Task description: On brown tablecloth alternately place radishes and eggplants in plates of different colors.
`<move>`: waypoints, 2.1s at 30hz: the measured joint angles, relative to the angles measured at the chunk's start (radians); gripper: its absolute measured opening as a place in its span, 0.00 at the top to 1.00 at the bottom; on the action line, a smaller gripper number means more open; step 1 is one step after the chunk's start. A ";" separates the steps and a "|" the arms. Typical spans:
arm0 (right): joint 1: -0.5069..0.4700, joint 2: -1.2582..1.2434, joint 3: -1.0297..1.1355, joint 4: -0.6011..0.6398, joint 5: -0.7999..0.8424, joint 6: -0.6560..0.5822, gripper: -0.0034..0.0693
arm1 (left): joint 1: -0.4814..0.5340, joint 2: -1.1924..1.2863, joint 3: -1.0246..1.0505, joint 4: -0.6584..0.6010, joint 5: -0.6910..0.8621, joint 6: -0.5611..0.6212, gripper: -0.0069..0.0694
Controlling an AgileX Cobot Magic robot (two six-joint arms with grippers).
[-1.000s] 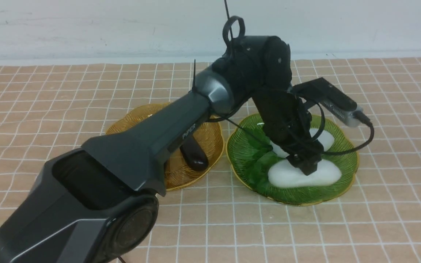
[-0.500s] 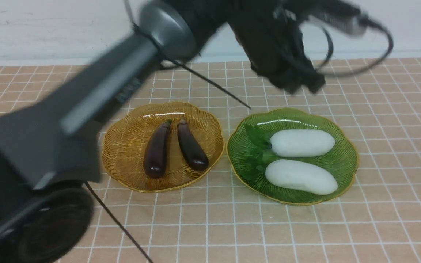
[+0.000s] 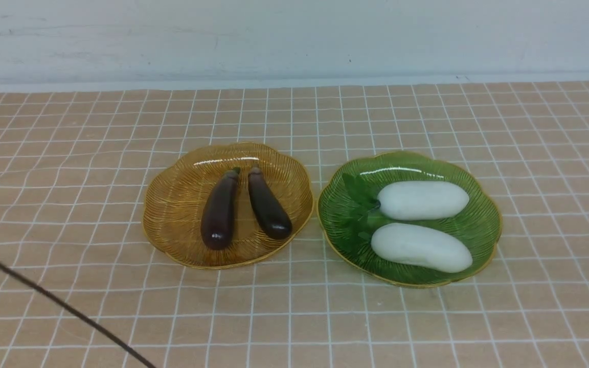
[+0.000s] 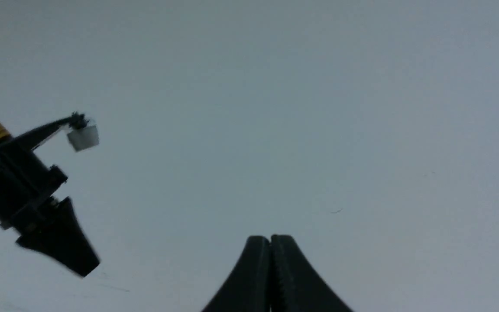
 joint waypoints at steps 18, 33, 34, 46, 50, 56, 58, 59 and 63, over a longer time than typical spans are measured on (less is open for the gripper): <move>0.000 -0.001 0.006 -0.018 -0.004 0.003 0.97 | 0.000 -0.762 1.041 0.195 -0.195 -0.154 0.91; 0.000 -0.001 0.006 -0.021 -0.002 0.017 0.97 | 0.000 -1.058 1.274 0.424 -0.257 -0.407 0.91; 0.000 -0.001 0.006 -0.021 -0.002 0.019 0.97 | 0.000 -1.070 1.274 0.430 -0.259 -0.409 0.91; 0.000 -0.001 0.006 -0.021 0.000 0.018 0.97 | 0.000 -1.162 1.276 0.443 -0.253 -0.417 0.91; 0.000 -0.001 0.006 -0.021 0.000 0.019 0.97 | 0.000 -1.162 1.277 0.427 -0.254 -0.438 0.91; 0.000 -0.001 0.006 -0.021 0.001 0.019 0.97 | 0.040 -1.195 1.339 0.361 -0.390 -0.417 0.91; 0.000 -0.001 0.006 -0.021 0.001 0.019 0.97 | 0.103 -1.230 1.416 0.313 -0.485 -0.376 0.91; 0.000 -0.001 0.006 -0.021 0.002 0.019 0.97 | 0.125 -1.244 1.453 0.295 -0.527 -0.355 0.91; 0.000 -0.001 0.007 -0.021 0.002 0.019 0.97 | 0.289 -1.378 1.675 0.152 -0.738 -0.211 0.91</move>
